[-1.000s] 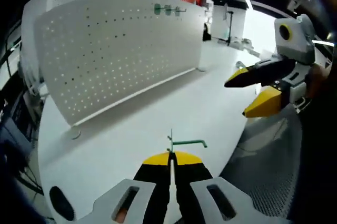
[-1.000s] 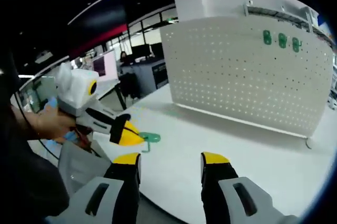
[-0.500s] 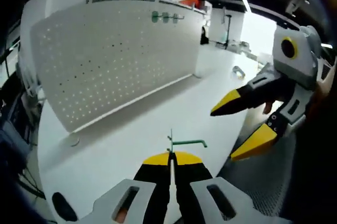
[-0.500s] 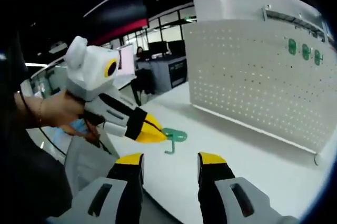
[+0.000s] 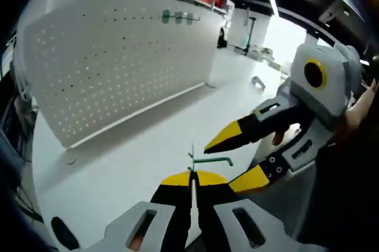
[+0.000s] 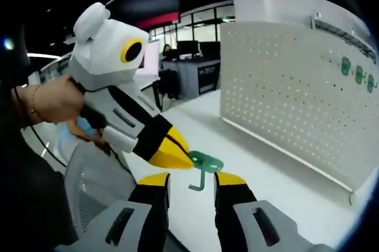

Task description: Insert the hook assembly into the mounting plate slot until the hook locks in place.

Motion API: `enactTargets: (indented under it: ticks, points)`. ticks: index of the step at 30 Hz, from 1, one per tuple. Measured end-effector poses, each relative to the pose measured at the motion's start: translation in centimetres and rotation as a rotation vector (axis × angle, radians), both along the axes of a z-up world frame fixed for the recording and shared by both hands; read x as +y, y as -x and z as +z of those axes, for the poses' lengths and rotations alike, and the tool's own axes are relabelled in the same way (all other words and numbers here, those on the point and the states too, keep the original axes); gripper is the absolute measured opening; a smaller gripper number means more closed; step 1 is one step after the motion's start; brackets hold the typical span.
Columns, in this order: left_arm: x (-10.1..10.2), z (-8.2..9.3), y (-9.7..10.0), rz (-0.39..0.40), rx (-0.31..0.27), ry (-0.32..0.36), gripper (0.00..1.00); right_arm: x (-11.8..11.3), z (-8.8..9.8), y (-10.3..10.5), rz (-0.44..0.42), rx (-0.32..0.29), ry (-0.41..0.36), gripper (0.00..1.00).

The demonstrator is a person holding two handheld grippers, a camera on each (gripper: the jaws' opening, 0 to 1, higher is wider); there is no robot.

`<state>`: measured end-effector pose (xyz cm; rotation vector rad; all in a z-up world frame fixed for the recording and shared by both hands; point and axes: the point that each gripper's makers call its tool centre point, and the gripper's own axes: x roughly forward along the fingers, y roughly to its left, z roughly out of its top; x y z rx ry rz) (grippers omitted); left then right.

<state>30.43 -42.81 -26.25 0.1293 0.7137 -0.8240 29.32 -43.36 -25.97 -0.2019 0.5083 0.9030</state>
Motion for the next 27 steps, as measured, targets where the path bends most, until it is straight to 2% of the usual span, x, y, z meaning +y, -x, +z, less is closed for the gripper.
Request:
enactTargets:
  ticks: [4,9,18,22,23,27]
  points:
    - [0.0,0.0,0.0,-0.004,0.004,-0.005,0.01,0.0,0.2,-0.2,-0.001,-0.010,0.004,0.22]
    - [0.0,0.0,0.2,-0.003,0.025,0.004,0.01,0.2,0.0,-0.2,-0.004,0.010,-0.004,0.21]
    - [0.1,0.1,0.1,0.017,0.055,0.025,0.01,-0.1,0.2,-0.8,-0.019,-0.004,0.016,0.09]
    - [0.1,0.2,-0.1,0.033,0.057,0.028,0.01,-0.2,0.2,-1.2,-0.043,0.016,-0.018,0.07]
    - [0.1,0.2,-0.1,0.039,0.056,0.030,0.01,-0.2,0.2,-1.3,-0.060,0.049,-0.037,0.07]
    - [0.0,0.3,-0.2,0.034,0.021,-0.014,0.01,-0.1,0.1,-1.4,-0.059,0.049,-0.031,0.06]
